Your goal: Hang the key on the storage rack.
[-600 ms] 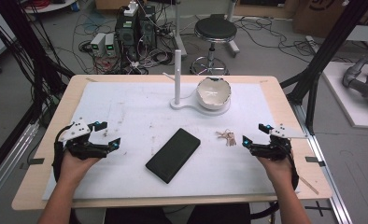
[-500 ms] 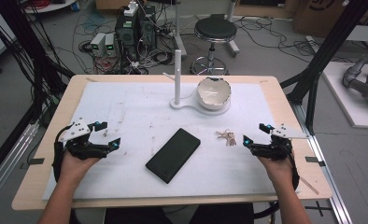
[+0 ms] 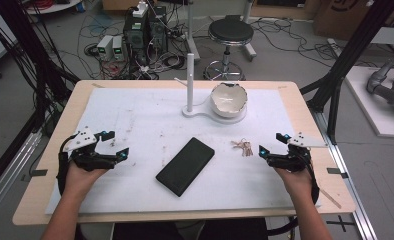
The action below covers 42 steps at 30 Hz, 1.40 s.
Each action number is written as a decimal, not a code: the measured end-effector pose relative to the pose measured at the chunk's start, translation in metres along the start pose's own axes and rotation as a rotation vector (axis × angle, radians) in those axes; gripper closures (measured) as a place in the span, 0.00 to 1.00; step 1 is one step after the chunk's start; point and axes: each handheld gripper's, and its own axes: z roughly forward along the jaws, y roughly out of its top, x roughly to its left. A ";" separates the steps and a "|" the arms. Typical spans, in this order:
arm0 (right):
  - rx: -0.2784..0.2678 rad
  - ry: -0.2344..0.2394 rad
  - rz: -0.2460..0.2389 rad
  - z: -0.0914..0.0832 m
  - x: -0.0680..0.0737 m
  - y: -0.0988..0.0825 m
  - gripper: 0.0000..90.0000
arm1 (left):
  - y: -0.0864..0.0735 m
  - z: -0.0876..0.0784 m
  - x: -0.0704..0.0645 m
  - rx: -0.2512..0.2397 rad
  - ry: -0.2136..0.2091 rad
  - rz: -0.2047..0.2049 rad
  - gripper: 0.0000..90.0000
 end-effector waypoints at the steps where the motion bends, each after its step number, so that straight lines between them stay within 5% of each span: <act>1: 0.003 0.001 0.002 0.000 0.001 0.000 0.17 | 0.000 0.000 0.000 0.000 0.000 0.000 0.16; 11: 0.065 0.014 -0.007 0.016 0.005 0.004 0.26 | -0.002 0.002 -0.002 0.012 -0.021 0.003 0.16; 18: 0.184 0.018 0.059 0.051 0.001 0.013 0.50 | -0.003 0.003 -0.005 0.024 -0.010 0.013 0.16; 27: 0.258 -0.008 0.080 0.082 0.004 0.018 0.57 | -0.004 0.002 -0.004 0.025 -0.001 0.008 0.16; 33: 0.310 -0.010 0.079 0.093 0.004 0.013 0.75 | -0.005 0.003 -0.003 0.033 0.006 -0.002 0.16; 34: 0.317 -0.002 0.078 0.093 0.004 0.013 0.84 | -0.005 0.004 -0.003 0.035 0.005 -0.002 0.16; 36: 0.317 0.023 0.068 0.094 0.005 0.013 0.99 | -0.006 0.004 -0.003 0.038 0.006 -0.004 0.16; 39: 0.306 0.032 0.016 0.091 0.011 0.017 1.00 | -0.006 0.004 -0.003 0.037 0.005 -0.001 0.16; 42: 0.271 0.044 0.014 0.082 0.012 0.022 1.00 | -0.005 0.003 -0.004 0.035 0.003 -0.001 0.16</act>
